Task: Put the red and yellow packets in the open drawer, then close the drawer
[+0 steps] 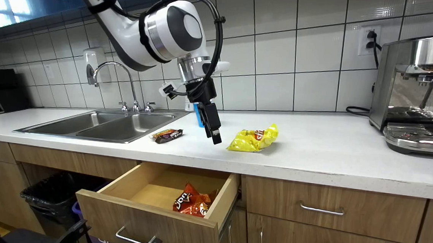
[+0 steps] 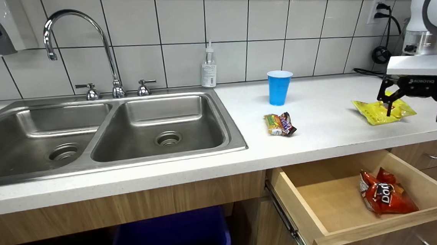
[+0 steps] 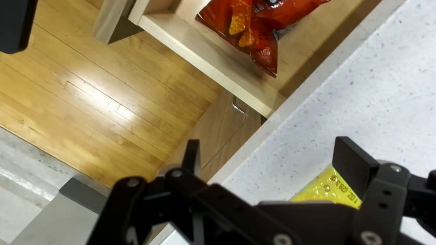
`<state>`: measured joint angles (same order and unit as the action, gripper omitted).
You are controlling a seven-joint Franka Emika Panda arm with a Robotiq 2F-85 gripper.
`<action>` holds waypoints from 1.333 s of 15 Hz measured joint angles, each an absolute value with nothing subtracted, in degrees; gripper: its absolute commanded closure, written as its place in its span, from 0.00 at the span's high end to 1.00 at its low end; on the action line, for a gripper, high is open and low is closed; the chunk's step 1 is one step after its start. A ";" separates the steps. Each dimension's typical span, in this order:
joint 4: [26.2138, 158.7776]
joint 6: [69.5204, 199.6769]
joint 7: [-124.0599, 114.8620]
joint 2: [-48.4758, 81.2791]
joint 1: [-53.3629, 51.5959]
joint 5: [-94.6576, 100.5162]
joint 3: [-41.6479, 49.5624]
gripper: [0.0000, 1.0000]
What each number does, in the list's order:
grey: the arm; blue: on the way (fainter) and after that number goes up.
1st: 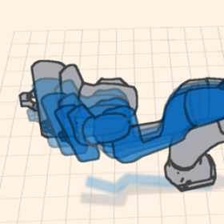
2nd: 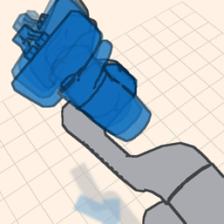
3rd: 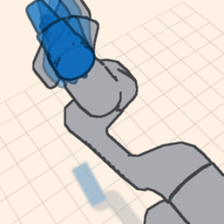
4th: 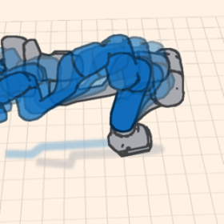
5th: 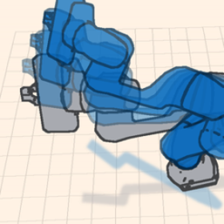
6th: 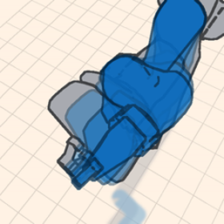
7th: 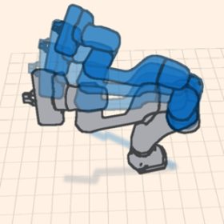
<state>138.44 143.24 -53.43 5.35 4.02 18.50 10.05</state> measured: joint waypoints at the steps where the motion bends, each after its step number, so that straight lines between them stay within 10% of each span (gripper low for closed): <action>1: 137.46 143.20 -53.41 5.81 4.02 17.97 10.13 1.00; 20: 118.57 141.05 -53.86 20.18 4.00 7.07 11.61 1.00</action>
<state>118.57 141.05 -53.86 20.18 4.00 7.07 11.61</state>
